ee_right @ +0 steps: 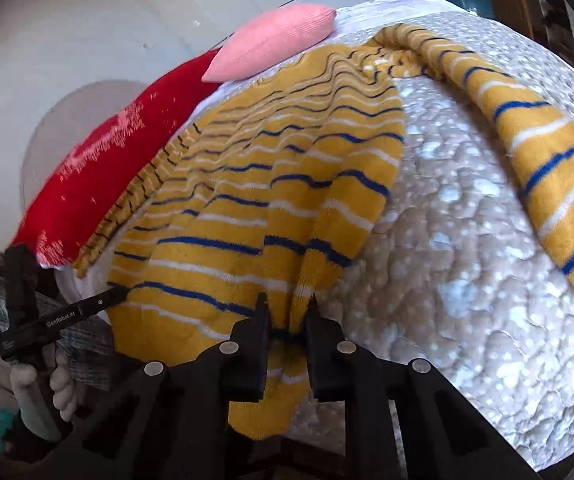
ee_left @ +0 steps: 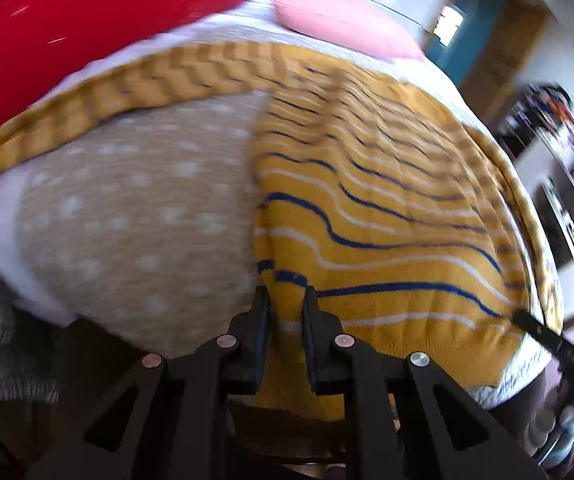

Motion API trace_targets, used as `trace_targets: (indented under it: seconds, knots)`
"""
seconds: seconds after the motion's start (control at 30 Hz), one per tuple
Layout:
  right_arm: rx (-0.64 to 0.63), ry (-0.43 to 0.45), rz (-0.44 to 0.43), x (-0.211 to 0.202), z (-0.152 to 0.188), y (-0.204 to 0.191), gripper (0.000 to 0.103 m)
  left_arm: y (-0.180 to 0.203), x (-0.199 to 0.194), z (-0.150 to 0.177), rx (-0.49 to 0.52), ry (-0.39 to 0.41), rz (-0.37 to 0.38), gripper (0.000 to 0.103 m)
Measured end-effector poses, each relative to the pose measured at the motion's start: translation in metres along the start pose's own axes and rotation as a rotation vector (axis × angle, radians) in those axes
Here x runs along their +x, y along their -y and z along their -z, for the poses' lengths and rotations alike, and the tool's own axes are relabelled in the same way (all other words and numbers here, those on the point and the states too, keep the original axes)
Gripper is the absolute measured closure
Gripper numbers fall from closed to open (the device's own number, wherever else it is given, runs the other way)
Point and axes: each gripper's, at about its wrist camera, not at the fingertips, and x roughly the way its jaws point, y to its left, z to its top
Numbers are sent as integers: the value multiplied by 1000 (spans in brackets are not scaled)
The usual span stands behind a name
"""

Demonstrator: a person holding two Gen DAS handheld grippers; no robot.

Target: Fold small clothes

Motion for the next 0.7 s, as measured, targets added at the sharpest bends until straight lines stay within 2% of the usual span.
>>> trace_targets:
  seconds: [0.1, 0.13, 0.17, 0.2, 0.23, 0.27, 0.3, 0.4, 0.53, 0.67, 0.7]
  knots:
    - [28, 18, 31, -17, 1, 11, 86, -19, -14, 3, -40, 1, -27, 86]
    - [22, 37, 53, -25, 1, 13, 86, -25, -18, 2, -44, 16, -44, 86]
    - [4, 77, 111, -40, 0, 16, 81, -29, -24, 4, -46, 28, -53, 84]
    - [-6, 98, 145, -50, -2, 19, 75, -35, -28, 4, -54, 37, -55, 79]
    - [-28, 136, 203, -65, -3, 22, 57, -41, -35, 5, -63, 41, -53, 75]
    - [-51, 159, 244, -77, -3, 26, 43, -44, -39, 5, -71, 48, -53, 68]
    - [-72, 169, 275, -85, -3, 28, 40, -46, -41, 5, -77, 58, -58, 66]
    - [-182, 144, 401, -101, 4, 39, 37, -41, -41, 5, -66, 62, -60, 65]
    - [-299, 76, 472, -98, 24, 43, 35, -18, -27, 2, -28, 35, -33, 65]
    - [-291, 122, 587, -91, 28, 57, 35, 4, -20, 4, 20, 18, -22, 65]
    - [-278, 127, 589, -90, 28, 62, 35, 9, -21, 5, 37, 20, -27, 65]
